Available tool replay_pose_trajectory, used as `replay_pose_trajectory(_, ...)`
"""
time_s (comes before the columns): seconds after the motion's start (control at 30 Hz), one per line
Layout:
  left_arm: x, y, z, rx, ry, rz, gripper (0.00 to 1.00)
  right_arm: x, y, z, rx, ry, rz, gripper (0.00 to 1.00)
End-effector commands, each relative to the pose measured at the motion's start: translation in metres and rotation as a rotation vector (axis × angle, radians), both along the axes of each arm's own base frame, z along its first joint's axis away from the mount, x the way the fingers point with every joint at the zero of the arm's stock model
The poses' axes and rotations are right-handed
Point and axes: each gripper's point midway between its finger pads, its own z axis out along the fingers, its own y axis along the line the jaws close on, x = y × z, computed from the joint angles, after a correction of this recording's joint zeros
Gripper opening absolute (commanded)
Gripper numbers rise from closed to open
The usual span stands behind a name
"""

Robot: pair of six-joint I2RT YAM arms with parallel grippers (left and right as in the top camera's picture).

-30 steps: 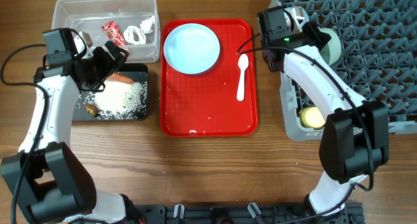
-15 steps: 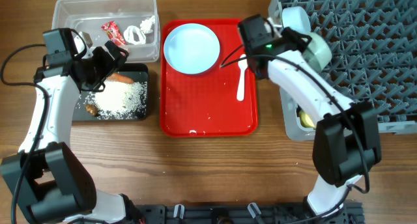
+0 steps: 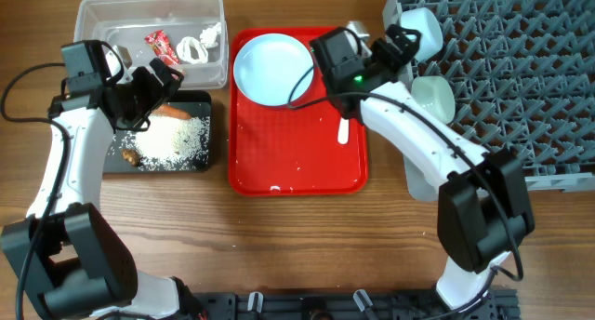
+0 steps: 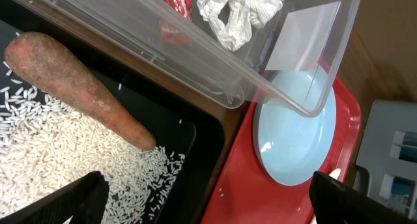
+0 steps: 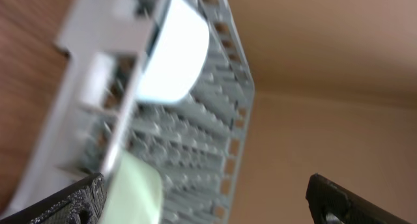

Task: Sort waste into correct bins and load items into the dishwasher rack
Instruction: 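Reach the right gripper to the light-blue plate and grip its rim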

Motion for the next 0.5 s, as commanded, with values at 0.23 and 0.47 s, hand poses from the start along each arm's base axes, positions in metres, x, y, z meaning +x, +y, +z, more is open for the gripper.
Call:
replay_pose_trajectory(0.23, 0.0, 0.0, 0.006, 0.003, -0.018, -0.004, 1.0, -0.058, 0.194, 0.015, 1.225, 0.316, 0.488, 1.0)
replay_pose_trajectory(0.47, -0.001, 0.0, 0.005, 0.003, -0.017, -0.004, 1.0, -0.035, 0.212, -0.015, 1.678, 0.215, -0.028, 0.79)
